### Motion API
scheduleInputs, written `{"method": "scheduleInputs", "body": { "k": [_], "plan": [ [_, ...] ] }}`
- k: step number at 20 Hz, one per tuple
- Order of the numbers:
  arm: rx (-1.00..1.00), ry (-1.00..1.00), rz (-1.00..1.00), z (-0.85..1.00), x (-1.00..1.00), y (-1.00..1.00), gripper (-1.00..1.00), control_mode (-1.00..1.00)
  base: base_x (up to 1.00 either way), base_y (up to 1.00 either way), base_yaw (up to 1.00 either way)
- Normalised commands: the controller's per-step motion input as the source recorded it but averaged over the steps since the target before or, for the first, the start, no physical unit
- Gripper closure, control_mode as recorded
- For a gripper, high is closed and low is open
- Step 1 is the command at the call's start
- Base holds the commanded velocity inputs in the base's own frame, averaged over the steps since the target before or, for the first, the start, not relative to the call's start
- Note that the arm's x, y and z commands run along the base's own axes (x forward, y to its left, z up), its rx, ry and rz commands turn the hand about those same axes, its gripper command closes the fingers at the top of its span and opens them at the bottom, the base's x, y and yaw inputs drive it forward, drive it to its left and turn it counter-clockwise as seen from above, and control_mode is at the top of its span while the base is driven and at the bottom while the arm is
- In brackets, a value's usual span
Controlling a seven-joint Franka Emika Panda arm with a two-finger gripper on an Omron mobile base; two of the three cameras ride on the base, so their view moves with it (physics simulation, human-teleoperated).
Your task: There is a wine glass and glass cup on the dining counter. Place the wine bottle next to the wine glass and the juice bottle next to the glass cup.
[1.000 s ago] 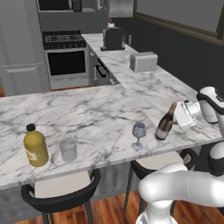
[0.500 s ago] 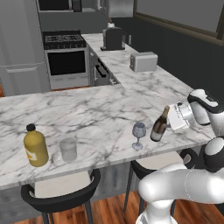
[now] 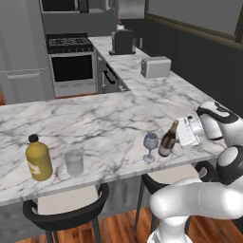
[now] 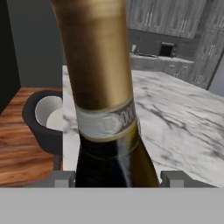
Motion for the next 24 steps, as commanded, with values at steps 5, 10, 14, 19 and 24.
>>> {"method": "scheduleInputs", "body": {
  "k": [5, 10, 14, 19, 24],
  "plan": [
    [0.00, 0.00, 0.00, -0.13, 0.18, 0.07, 1.00, -1.00, 0.00, 0.00, 0.00],
    [0.00, 0.00, 0.00, -0.07, 0.24, 0.00, 1.00, -1.00, 0.00, 0.00, 0.00],
    [0.00, 0.00, 0.00, -0.07, 0.19, 0.00, 1.00, -1.00, 0.00, 0.00, 0.00],
    [0.00, 0.00, 0.00, -0.11, 0.08, -0.03, 1.00, -1.00, 0.00, 0.00, 0.00],
    [0.00, 0.00, 0.00, -0.16, 0.00, -0.03, 1.00, -1.00, 0.00, 0.00, 0.00]
  ]
}}
